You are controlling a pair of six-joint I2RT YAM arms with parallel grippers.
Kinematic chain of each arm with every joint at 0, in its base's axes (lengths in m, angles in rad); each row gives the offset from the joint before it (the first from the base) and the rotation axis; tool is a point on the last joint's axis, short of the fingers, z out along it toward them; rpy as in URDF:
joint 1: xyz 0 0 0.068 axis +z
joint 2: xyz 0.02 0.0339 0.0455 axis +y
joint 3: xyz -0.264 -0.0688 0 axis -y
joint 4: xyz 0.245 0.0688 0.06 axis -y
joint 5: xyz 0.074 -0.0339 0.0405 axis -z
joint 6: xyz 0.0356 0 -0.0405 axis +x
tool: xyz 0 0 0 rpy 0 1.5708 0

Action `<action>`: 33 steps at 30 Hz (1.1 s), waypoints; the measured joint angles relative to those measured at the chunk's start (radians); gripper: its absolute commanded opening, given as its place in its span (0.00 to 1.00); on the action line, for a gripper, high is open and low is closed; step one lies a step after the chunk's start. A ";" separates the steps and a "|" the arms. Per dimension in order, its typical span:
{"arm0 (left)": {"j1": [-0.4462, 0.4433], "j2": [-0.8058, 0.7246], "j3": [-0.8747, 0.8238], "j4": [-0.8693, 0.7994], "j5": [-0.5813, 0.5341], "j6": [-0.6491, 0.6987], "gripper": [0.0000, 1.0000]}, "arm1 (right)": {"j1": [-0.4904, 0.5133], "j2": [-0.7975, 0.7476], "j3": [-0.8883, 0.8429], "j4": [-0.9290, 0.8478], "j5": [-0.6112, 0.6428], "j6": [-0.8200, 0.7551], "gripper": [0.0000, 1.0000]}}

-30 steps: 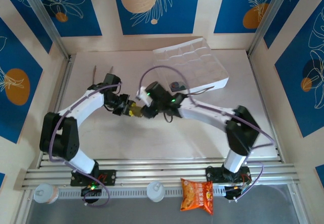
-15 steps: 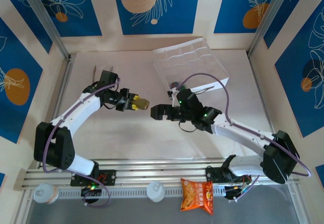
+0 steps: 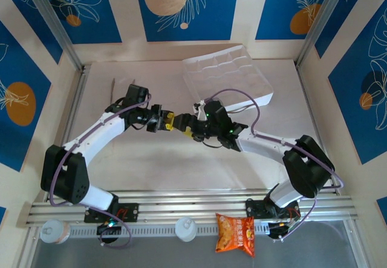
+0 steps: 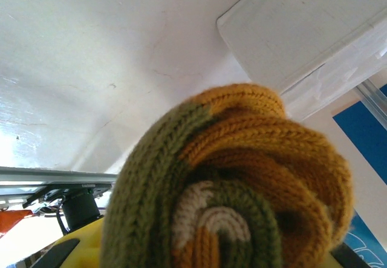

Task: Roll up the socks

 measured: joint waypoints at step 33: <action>-0.053 -0.034 0.238 -0.231 -0.281 0.222 0.99 | -0.111 0.073 0.674 -0.937 0.229 -0.481 0.00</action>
